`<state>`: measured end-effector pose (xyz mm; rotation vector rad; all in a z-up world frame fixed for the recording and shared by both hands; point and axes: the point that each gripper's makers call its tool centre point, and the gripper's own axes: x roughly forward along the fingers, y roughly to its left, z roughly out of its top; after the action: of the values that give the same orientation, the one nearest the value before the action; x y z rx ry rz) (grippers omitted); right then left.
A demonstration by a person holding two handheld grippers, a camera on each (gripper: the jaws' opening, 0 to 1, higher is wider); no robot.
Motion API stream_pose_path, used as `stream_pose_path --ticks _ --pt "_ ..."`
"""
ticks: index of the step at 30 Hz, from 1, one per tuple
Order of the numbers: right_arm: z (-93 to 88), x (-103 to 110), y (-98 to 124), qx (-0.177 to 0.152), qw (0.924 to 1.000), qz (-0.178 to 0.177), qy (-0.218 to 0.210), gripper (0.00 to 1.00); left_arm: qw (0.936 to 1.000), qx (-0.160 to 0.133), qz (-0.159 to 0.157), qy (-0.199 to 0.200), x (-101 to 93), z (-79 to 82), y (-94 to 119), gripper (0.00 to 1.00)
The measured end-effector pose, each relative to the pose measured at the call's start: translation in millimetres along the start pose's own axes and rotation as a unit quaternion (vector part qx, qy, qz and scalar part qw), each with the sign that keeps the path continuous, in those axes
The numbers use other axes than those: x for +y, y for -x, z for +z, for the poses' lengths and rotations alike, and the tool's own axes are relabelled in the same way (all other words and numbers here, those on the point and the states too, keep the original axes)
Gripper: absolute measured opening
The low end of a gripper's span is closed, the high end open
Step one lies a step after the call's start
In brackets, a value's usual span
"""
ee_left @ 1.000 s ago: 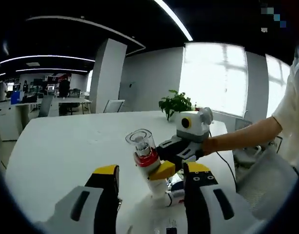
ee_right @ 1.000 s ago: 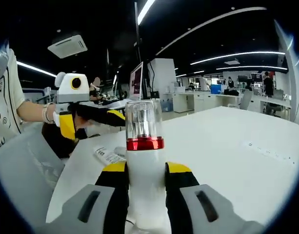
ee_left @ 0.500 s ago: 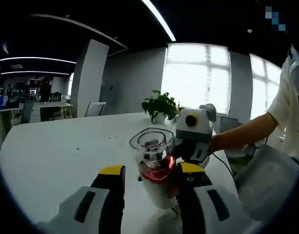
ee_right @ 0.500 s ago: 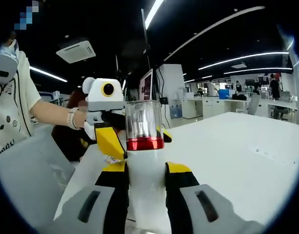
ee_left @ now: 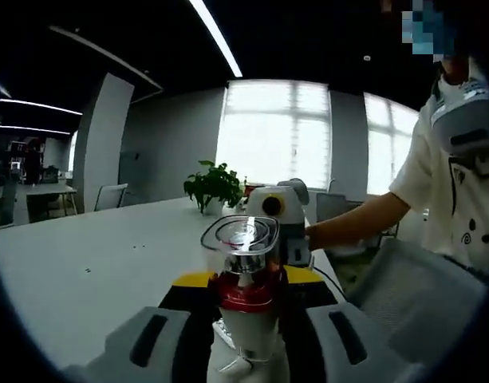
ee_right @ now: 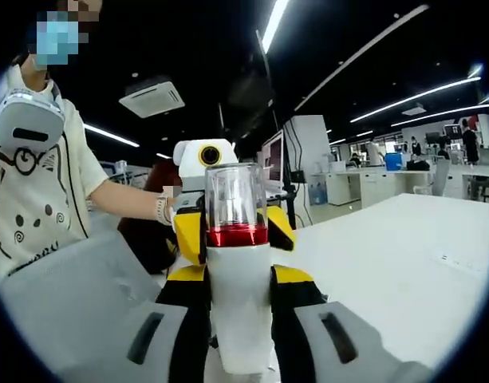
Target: Arrange the skincare products in the storage area until every visible bottle or jar stands upright without overlapping.
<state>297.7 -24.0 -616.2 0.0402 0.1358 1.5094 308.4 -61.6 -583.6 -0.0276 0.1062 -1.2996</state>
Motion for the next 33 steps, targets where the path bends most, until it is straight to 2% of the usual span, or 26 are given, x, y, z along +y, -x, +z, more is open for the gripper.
stream_pose_path --ticks 4,8,19,24,33 --pt "0.1 7.0 4.0 0.002 1.0 -0.009 0.002 0.28 0.9998 0.006 -0.001 -0.016 -10.0 1.3 -0.7 0.26" --pt "-6.1 14.7 7.8 0.028 0.9993 -0.024 0.011 0.29 0.9995 0.023 -0.007 -0.018 -17.7 -5.7 -2.6 0.25" --pt "-21.1 43.0 20.0 0.064 0.9961 -0.06 0.012 0.3 0.9979 0.055 -0.029 -0.016 -59.3 -17.2 -9.8 0.24" --pt "-27.1 49.7 24.5 0.09 0.9914 -0.083 0.047 0.29 0.9968 0.07 -0.032 -0.022 -65.4 -26.6 -12.0 0.24" --pt "-53.0 53.2 37.0 0.123 0.9869 -0.099 0.034 0.3 0.9945 0.093 -0.035 -0.032 -78.0 -43.8 -19.6 0.24"
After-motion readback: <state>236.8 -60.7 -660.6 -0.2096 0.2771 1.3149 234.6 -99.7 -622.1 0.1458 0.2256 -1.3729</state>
